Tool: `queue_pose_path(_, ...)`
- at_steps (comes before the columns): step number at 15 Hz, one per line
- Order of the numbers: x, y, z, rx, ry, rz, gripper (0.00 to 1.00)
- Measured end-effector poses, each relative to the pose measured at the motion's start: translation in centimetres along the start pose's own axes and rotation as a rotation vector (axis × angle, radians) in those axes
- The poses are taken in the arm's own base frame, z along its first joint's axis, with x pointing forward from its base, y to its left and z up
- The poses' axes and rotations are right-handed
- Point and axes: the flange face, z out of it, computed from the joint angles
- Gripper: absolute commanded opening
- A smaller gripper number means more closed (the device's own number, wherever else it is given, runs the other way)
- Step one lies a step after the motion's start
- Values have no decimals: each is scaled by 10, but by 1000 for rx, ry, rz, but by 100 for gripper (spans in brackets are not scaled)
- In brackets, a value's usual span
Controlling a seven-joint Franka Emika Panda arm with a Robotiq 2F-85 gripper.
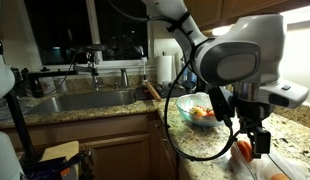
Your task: Move a fruit from the bag to the bowl
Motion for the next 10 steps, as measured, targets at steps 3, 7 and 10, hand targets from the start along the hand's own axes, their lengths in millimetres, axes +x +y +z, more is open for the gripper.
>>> queue_pose_path(3, 2, 0, 1, -1, 1, 1, 100)
queue_pose_path(7, 2, 3, 8, -9, -9, 4, 100)
queue_pose_path(10, 2, 3, 8, -11, -14, 5, 100)
